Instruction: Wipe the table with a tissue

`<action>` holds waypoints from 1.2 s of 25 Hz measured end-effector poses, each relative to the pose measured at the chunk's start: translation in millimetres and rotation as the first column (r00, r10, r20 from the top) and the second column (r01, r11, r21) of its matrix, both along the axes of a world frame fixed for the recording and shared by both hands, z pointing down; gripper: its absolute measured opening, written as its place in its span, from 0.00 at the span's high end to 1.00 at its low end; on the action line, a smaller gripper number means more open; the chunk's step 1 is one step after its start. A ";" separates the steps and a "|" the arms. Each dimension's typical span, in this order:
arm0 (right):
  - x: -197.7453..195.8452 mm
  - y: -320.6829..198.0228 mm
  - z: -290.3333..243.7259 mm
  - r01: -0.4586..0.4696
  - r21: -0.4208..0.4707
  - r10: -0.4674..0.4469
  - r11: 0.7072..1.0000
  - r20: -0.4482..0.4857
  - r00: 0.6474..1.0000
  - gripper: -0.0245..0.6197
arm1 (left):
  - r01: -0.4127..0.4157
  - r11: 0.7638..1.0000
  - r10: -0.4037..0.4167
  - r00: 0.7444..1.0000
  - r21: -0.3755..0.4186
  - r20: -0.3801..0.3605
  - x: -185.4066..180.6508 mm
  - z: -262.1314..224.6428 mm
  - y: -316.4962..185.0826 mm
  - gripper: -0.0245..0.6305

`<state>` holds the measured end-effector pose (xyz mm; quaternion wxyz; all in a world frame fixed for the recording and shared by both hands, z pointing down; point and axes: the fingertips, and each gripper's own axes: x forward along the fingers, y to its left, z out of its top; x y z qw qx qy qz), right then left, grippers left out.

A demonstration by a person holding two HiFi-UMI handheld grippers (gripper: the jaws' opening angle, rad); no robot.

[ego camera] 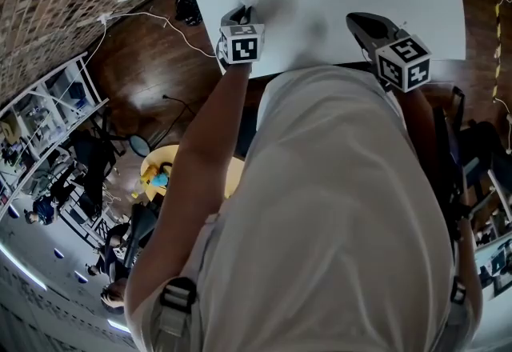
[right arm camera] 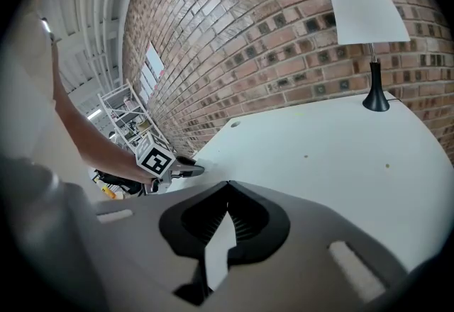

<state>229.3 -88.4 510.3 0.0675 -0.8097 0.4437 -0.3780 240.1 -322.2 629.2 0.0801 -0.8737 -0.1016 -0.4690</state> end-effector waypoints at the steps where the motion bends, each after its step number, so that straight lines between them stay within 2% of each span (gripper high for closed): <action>1: 0.2 -0.8 1.2 0.005 -0.002 -0.005 1.000 0.001 1.000 0.95 | -0.020 1.000 0.020 1.000 0.004 0.000 0.2 -0.4 3.5 0.90; 10: 1.9 -18.6 4.2 0.052 0.003 -0.052 0.999 0.010 0.999 0.95 | -0.162 0.985 0.163 0.986 -0.059 0.017 -28.6 4.3 54.8 0.90; 12: 3.3 -21.0 2.7 0.058 0.004 -0.058 0.998 0.009 0.998 0.95 | -0.188 0.976 0.192 0.981 -0.112 0.024 -30.8 2.3 60.2 0.90; 13: 4.2 -21.7 2.3 0.059 0.005 -0.059 0.998 0.010 0.998 0.95 | -0.172 0.972 0.179 0.983 -0.160 0.031 -30.5 1.1 58.8 0.90; 15: 6.1 -22.4 2.5 0.058 0.005 -0.058 0.998 0.011 0.998 0.95 | -0.055 0.960 0.066 0.997 -0.275 0.033 -23.7 -1.4 42.6 0.90; 17: 7.5 -22.4 3.2 0.055 0.004 -0.055 0.999 0.012 0.998 0.95 | 0.108 0.925 -0.109 0.994 -0.363 0.017 -9.8 -7.6 11.1 0.90; 18: 7.7 -22.1 3.5 0.052 0.003 -0.052 0.999 0.013 0.999 0.95 | 0.164 0.910 -0.175 0.985 -0.380 0.008 -3.0 -11.3 -6.0 0.90; 19: 7.5 -21.7 3.7 0.048 0.003 -0.048 0.999 0.014 0.999 0.95 | 0.208 0.906 -0.221 0.975 -0.369 0.008 1.3 -17.3 -21.9 0.90; 22: 5.0 -18.4 3.8 0.034 0.001 -0.034 0.999 0.021 0.999 0.95 | 0.260 0.914 -0.272 0.962 -0.312 0.005 11.3 -27.4 -54.5 0.90; 30: -0.1 -4.8 3.6 -0.046 -0.005 0.046 0.999 0.033 0.998 0.95 | 0.309 0.910 -0.339 0.939 -0.278 -0.064 59.9 -28.0 -80.3 0.90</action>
